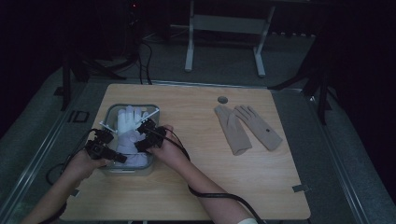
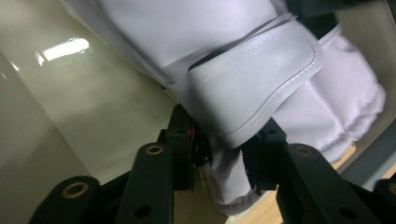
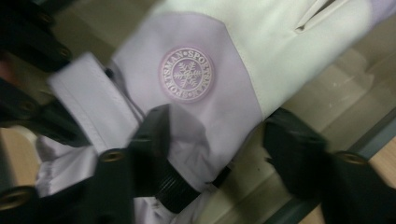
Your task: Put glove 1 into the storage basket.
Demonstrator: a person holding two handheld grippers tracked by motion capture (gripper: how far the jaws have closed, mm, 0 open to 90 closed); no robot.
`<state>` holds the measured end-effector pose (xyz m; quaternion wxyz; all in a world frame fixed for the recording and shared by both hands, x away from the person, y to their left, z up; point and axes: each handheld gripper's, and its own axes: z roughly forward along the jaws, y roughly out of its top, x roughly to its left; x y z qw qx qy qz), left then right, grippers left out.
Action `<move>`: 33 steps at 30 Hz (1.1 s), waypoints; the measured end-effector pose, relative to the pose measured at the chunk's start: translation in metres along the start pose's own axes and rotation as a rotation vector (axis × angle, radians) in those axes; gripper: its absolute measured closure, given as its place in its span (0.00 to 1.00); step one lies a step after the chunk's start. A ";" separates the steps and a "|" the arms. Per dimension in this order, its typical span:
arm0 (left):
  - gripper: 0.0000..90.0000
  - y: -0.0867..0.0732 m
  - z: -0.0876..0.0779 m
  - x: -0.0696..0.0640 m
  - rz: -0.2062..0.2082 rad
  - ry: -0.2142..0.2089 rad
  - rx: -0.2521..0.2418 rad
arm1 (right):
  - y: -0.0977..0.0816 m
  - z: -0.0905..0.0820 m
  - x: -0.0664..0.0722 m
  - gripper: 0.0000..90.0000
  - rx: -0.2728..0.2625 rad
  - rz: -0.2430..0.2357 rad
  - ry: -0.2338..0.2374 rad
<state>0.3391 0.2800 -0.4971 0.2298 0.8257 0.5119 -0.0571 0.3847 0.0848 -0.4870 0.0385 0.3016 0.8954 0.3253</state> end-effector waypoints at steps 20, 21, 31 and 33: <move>0.21 -0.011 -0.029 -0.042 0.063 0.127 -0.374 | -0.006 -0.050 -0.015 0.15 -0.176 -0.103 -0.003; 0.21 -0.010 -0.030 -0.047 0.072 0.113 -0.413 | -0.010 -0.056 -0.019 0.15 -0.184 -0.107 -0.010; 0.21 -0.002 -0.024 -0.086 0.173 0.062 -0.542 | -0.025 -0.084 -0.035 0.15 -0.211 -0.101 -0.048; 0.21 0.002 -0.019 -0.094 0.190 0.054 -0.543 | -0.028 -0.087 -0.038 0.15 -0.215 -0.098 -0.051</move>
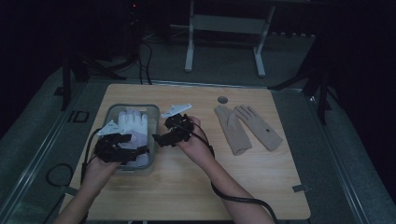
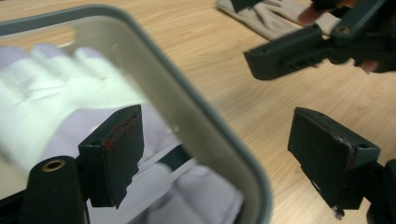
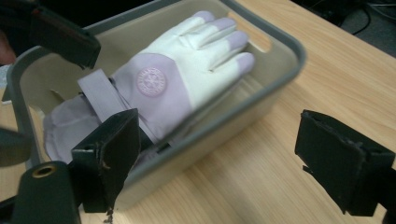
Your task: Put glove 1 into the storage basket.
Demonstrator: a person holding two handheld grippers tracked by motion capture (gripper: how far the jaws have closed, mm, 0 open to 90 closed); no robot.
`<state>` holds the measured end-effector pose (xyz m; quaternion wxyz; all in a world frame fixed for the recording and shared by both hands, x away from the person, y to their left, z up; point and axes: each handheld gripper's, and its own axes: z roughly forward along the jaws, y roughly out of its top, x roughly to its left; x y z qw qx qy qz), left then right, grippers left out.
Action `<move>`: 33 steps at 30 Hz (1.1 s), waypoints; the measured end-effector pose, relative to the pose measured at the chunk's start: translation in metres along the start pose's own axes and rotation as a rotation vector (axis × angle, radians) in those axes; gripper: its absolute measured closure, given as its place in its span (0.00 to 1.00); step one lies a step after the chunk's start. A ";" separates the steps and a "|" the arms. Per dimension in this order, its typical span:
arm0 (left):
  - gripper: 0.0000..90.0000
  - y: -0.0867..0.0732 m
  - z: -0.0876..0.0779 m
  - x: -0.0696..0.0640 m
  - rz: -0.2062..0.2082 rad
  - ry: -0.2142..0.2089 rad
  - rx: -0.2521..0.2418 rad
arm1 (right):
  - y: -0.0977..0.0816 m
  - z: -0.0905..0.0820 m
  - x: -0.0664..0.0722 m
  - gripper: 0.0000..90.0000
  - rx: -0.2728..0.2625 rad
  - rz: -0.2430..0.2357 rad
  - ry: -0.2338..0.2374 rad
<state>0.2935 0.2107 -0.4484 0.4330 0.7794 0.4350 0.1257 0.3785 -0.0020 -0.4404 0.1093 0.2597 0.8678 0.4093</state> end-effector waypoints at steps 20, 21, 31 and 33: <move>0.21 0.008 0.048 -0.054 0.107 -0.121 -0.031 | -0.048 -0.053 -0.048 0.16 0.009 0.035 -0.098; 0.21 0.007 0.050 -0.056 0.111 -0.128 -0.028 | -0.048 -0.053 -0.048 0.16 0.009 0.035 -0.098; 0.20 -0.003 0.076 -0.074 0.137 -0.180 -0.022 | -0.084 -0.069 -0.069 0.17 -0.001 0.069 -0.131; 0.20 -0.005 0.080 -0.076 0.151 -0.176 -0.024 | -0.091 -0.071 -0.072 0.18 0.002 0.068 -0.139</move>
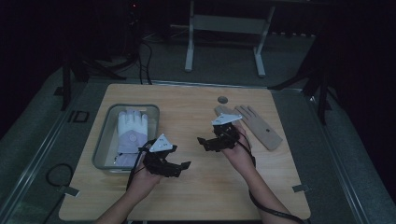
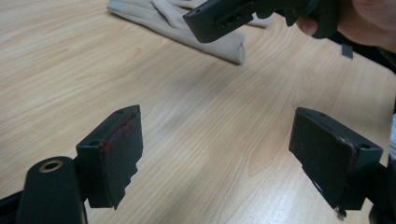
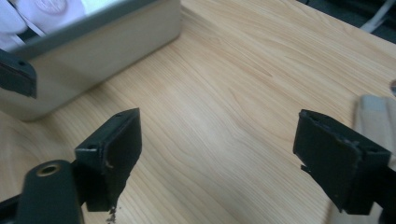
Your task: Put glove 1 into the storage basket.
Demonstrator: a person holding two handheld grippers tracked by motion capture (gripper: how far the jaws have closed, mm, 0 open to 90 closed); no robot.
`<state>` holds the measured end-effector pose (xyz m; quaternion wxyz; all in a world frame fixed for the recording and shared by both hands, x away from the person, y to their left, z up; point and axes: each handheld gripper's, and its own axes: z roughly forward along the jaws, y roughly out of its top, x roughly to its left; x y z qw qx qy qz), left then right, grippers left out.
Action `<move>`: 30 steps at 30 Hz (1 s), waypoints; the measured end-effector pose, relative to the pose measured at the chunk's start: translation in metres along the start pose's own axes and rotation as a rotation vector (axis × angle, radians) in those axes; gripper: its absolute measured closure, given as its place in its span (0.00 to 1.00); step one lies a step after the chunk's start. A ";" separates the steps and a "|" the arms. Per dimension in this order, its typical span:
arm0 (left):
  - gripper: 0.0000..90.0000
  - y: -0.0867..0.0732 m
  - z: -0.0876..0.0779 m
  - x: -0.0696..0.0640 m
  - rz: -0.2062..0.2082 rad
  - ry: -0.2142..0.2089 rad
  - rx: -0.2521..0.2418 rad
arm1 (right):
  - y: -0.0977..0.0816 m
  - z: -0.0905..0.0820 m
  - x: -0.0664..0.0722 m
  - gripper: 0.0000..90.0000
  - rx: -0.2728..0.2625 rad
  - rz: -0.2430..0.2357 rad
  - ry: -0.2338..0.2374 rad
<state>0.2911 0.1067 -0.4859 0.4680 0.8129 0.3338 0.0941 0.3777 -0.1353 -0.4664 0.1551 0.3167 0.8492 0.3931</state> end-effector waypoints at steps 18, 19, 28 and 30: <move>0.11 -0.030 0.030 -0.016 0.021 0.017 -0.009 | -0.058 -0.018 -0.030 0.16 -0.017 -0.047 -0.035; 0.09 -0.032 0.032 -0.016 0.020 0.012 -0.006 | -0.061 -0.020 -0.033 0.16 -0.012 -0.052 -0.043; 0.02 -0.052 0.043 -0.012 0.063 -0.001 -0.043 | -0.092 -0.033 -0.053 0.15 0.002 0.023 -0.054; 0.02 -0.054 0.044 -0.010 0.049 0.002 -0.048 | -0.098 -0.035 -0.055 0.15 -0.003 0.027 -0.050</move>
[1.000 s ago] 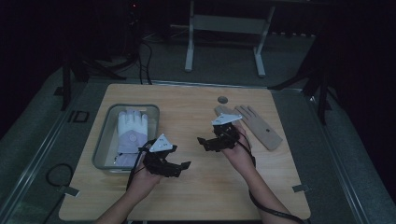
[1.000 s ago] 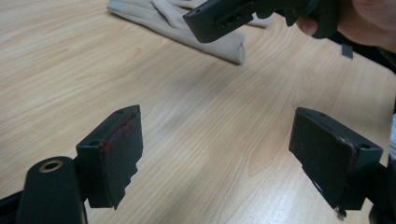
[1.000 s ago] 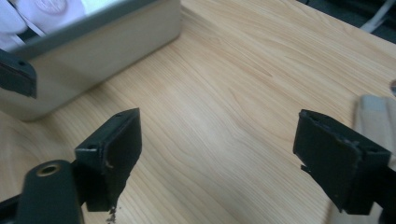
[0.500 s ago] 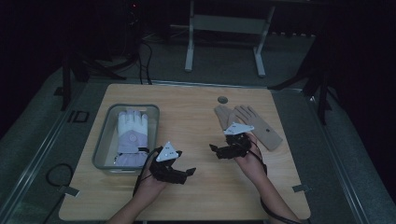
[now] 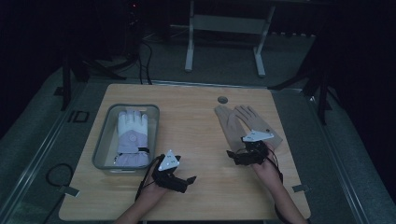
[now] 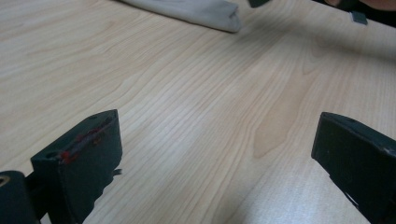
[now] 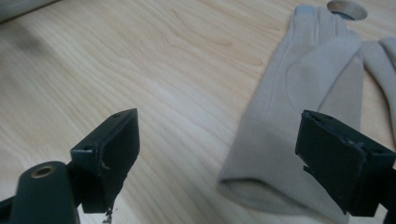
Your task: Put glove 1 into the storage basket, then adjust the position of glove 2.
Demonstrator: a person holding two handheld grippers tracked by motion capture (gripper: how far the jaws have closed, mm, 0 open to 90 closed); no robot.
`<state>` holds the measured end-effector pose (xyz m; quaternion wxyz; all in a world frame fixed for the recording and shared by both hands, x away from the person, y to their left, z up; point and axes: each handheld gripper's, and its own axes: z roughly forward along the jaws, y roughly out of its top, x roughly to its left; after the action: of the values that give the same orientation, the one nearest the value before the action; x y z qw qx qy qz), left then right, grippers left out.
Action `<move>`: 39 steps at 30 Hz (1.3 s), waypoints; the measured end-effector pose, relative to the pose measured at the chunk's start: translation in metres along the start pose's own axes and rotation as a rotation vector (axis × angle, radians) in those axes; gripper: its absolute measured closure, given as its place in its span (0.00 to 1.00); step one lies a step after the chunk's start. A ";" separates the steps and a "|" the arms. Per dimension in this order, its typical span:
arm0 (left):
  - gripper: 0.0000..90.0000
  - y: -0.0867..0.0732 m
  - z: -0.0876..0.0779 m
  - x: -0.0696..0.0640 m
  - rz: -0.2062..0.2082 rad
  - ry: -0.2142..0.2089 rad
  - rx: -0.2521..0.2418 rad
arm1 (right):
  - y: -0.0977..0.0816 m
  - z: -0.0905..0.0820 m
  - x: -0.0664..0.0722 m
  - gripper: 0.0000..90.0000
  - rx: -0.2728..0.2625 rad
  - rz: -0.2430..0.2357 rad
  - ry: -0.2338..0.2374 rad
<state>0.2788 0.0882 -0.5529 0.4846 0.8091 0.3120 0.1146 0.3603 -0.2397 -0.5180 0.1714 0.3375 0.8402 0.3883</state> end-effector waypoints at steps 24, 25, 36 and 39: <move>0.02 -0.010 0.004 -0.004 0.031 -0.005 -0.006 | -0.009 -0.015 -0.011 0.24 -0.018 0.061 -0.045; 0.02 -0.010 0.004 -0.004 0.032 -0.005 -0.005 | -0.007 -0.015 -0.013 0.26 -0.017 0.062 -0.043; 0.02 -0.010 0.004 -0.005 0.034 -0.018 -0.003 | 0.021 -0.001 -0.039 0.46 -0.038 0.093 -0.119; 0.02 -0.010 0.004 -0.005 0.030 -0.020 -0.007 | 0.026 0.003 -0.046 0.49 -0.039 0.092 -0.130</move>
<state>0.2727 0.0855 -0.5631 0.4888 0.8131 0.2946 0.1148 0.4066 -0.2580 -0.4989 0.2140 0.3968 0.8032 0.3894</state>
